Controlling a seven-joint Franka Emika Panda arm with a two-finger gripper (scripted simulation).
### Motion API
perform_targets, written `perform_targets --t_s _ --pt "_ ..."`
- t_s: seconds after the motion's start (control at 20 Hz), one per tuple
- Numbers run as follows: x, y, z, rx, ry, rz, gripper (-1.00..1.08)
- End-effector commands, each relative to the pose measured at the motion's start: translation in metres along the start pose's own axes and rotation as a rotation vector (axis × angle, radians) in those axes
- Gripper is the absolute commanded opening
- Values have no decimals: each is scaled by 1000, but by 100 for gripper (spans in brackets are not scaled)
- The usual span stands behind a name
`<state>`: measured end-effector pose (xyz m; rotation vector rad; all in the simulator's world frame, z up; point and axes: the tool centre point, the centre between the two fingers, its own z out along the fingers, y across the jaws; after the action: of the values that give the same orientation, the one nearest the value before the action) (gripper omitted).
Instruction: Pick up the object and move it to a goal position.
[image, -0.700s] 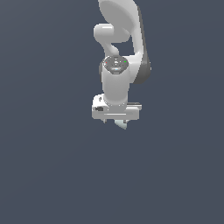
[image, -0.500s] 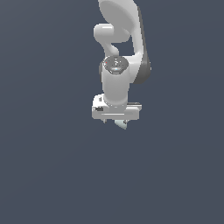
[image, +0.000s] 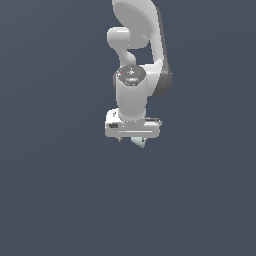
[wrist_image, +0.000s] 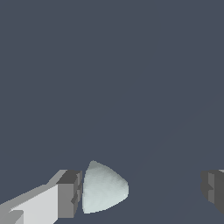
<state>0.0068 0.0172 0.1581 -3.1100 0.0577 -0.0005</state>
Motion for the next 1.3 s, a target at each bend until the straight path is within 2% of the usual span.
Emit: perform_targets --t_s 0.0,0.35,0.9,1.25 --pt "-1 -1 1 0 0 0 100" --pt "-15 -7 14 -7 0 7 100" --pt "-64 -25 54 -26 0 26 100" --pt "-83 -30 66 -30 1 31 100"
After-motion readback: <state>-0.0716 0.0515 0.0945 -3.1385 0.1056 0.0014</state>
